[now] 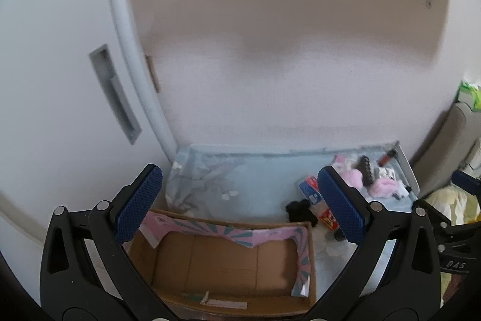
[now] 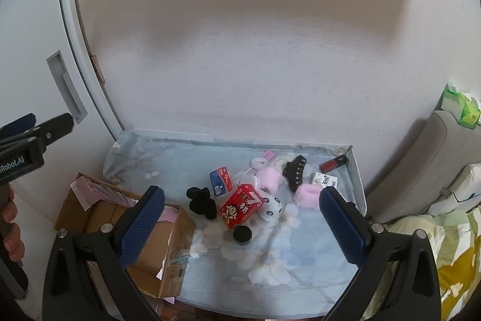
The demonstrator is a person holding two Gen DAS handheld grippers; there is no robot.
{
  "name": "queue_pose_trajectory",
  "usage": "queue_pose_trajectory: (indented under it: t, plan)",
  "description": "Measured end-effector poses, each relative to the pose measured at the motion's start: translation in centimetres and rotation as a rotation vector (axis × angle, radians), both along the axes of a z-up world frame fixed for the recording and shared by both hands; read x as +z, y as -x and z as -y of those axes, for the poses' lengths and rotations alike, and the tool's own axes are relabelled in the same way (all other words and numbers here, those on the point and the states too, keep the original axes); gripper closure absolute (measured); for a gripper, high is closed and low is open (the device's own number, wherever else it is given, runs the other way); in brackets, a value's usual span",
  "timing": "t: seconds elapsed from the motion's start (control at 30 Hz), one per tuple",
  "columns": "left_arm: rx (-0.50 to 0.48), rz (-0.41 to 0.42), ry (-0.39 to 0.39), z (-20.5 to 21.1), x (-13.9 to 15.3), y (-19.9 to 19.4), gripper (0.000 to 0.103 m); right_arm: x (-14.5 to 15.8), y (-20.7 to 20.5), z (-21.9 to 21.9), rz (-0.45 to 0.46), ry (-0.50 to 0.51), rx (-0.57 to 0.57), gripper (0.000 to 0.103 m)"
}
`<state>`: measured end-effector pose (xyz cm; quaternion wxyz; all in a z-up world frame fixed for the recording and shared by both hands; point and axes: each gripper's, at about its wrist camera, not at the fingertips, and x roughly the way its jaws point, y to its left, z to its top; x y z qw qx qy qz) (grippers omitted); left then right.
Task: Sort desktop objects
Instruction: 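Move both tools toward the cluttered tray of items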
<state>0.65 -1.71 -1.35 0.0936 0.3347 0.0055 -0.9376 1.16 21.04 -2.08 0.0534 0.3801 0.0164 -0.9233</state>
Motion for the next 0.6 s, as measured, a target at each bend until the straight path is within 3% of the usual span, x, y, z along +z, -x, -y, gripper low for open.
queue_pose_trajectory:
  t: [0.23, 0.4, 0.6]
  plan:
    - [-0.058, -0.007, -0.083, 0.7, -0.3, 0.2, 0.0, 0.1, 0.1, -0.8, 0.009, 0.034, 0.012, 0.001]
    - [-0.078, 0.03, -0.065, 0.1, -1.3, 1.2, 0.0, 1.1, 0.1, -3.6, -0.018, 0.059, -0.002, 0.001]
    - [-0.182, 0.06, -0.048, -2.9, -3.3, 2.3, 0.0, 1.5, 0.2, -7.4, -0.018, -0.026, -0.024, 0.001]
